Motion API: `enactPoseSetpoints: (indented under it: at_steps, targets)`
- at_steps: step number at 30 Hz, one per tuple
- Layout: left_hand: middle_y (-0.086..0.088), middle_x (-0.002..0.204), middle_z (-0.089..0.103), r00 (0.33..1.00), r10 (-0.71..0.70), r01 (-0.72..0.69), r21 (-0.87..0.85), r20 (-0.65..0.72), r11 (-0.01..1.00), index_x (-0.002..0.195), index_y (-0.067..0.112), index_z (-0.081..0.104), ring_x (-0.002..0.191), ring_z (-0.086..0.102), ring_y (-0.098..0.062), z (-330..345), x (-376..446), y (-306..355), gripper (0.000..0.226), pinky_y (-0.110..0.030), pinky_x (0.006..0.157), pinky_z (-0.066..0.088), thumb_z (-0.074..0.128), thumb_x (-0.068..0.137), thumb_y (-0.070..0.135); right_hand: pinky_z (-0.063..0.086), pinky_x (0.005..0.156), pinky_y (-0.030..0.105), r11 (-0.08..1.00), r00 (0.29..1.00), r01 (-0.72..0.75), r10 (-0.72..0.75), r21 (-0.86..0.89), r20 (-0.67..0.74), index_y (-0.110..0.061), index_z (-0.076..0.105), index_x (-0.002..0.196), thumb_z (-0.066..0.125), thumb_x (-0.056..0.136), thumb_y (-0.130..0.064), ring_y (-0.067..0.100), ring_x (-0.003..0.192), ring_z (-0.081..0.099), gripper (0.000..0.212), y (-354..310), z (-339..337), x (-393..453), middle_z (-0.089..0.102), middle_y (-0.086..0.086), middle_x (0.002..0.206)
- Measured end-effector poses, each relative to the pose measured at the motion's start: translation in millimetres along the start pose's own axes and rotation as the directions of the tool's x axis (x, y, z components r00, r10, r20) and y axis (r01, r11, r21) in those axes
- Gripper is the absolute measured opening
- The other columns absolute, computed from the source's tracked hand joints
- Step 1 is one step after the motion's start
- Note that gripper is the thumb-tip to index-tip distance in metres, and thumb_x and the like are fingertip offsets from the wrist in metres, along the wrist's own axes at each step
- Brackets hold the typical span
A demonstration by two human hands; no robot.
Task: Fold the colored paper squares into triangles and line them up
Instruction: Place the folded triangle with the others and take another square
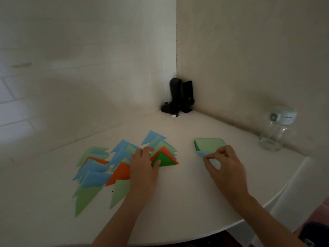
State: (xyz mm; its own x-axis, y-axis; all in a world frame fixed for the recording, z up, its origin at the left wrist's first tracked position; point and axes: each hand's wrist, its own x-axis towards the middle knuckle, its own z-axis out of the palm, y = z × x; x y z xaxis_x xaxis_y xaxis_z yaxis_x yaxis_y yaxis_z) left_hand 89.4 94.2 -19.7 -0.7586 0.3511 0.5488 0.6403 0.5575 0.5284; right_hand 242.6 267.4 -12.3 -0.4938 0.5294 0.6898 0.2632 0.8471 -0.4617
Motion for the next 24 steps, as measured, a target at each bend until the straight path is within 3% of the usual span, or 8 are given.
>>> enactPoseSetpoints:
  at_steps: [4, 7, 10, 12, 16, 19, 24]
  targets:
    - [0.003, 0.099, 0.05, 0.976, 0.217, -0.208, -0.207, 0.024, 0.956, 0.101, 0.017, 0.054, 0.089, 0.051, -0.018, -11, -27, 11, 0.025, -0.029, 0.075, 0.045, 0.062, 0.078, 0.011, 0.042, 0.06, 0.021, 0.996, 0.995, 0.081, -0.084, 0.047, 0.052, -0.024, 0.07, 0.077, 0.077, 0.074, -0.023, 0.009, 0.073, 0.053, 0.007, -24, -5, -25, 0.051, -0.007, 0.088]
    - [0.008, 0.106, 0.049, 0.928, 0.345, -0.301, -0.263, 0.142, 0.917, 0.103, 0.021, 0.056, 0.1, 0.047, -0.006, -21, -50, 13, 0.021, -0.017, 0.086, 0.039, 0.056, 0.083, 0.016, 0.046, 0.065, 0.027, 0.985, 0.978, 0.159, -0.166, 0.062, 0.127, -0.026, 0.068, 0.075, 0.073, 0.074, -0.027, 0.012, 0.078, 0.054, 0.005, -32, 2, -42, 0.051, -0.009, 0.085]
    - [0.004, 0.112, 0.051, 0.87, 0.439, -0.384, -0.25, 0.225, 0.889, 0.103, 0.018, 0.06, 0.109, 0.046, -0.007, -24, -62, 5, 0.019, -0.019, 0.092, 0.038, 0.054, 0.085, 0.017, 0.049, 0.063, 0.033, 0.979, 0.96, 0.184, -0.198, 0.091, 0.196, -0.028, 0.067, 0.073, 0.06, 0.075, -0.036, 0.014, 0.075, 0.055, 0.011, -35, 11, -53, 0.053, -0.01, 0.082]
    - [0.006, 0.108, 0.051, 0.874, 0.428, -0.375, -0.243, 0.229, 0.895, 0.096, 0.019, 0.059, 0.105, 0.046, -0.008, -24, -66, 0, 0.016, -0.021, 0.089, 0.04, 0.059, 0.082, 0.014, 0.049, 0.061, 0.034, 0.979, 0.952, 0.184, -0.2, 0.088, 0.232, -0.027, 0.067, 0.071, 0.056, 0.074, -0.038, 0.016, 0.073, 0.057, 0.015, -34, 15, -58, 0.055, -0.009, 0.081]
    - [0.011, 0.101, 0.045, 0.902, 0.361, -0.302, -0.25, 0.238, 0.92, 0.093, 0.026, 0.05, 0.098, 0.042, -0.003, -29, -69, -1, 0.02, -0.012, 0.084, 0.033, 0.061, 0.077, 0.023, 0.049, 0.057, 0.035, 0.981, 0.937, 0.182, -0.193, 0.067, 0.29, -0.028, 0.067, 0.07, 0.054, 0.074, -0.041, 0.016, 0.07, 0.059, 0.019, -34, 16, -60, 0.058, -0.011, 0.079]
    - [0.011, 0.106, 0.052, 0.888, 0.388, -0.324, -0.263, 0.247, 0.909, 0.099, 0.024, 0.057, 0.103, 0.044, 0.0, -25, -68, -3, 0.019, -0.01, 0.09, 0.032, 0.058, 0.081, 0.029, 0.049, 0.053, 0.037, 0.981, 0.928, 0.187, -0.196, 0.059, 0.317, -0.029, 0.066, 0.07, 0.052, 0.074, -0.042, 0.016, 0.067, 0.058, 0.019, -34, 15, -59, 0.06, -0.011, 0.077]
    - [0.013, 0.09, 0.058, 0.921, 0.319, -0.262, -0.25, 0.222, 0.932, 0.089, 0.022, 0.06, 0.088, 0.049, -0.001, -17, -64, -2, 0.018, -0.01, 0.079, 0.035, 0.056, 0.081, 0.038, 0.05, 0.057, 0.037, 0.987, 0.915, 0.132, -0.158, 0.095, 0.372, -0.028, 0.068, 0.071, 0.052, 0.075, -0.044, 0.016, 0.068, 0.058, 0.023, -33, 15, -57, 0.061, -0.011, 0.076]
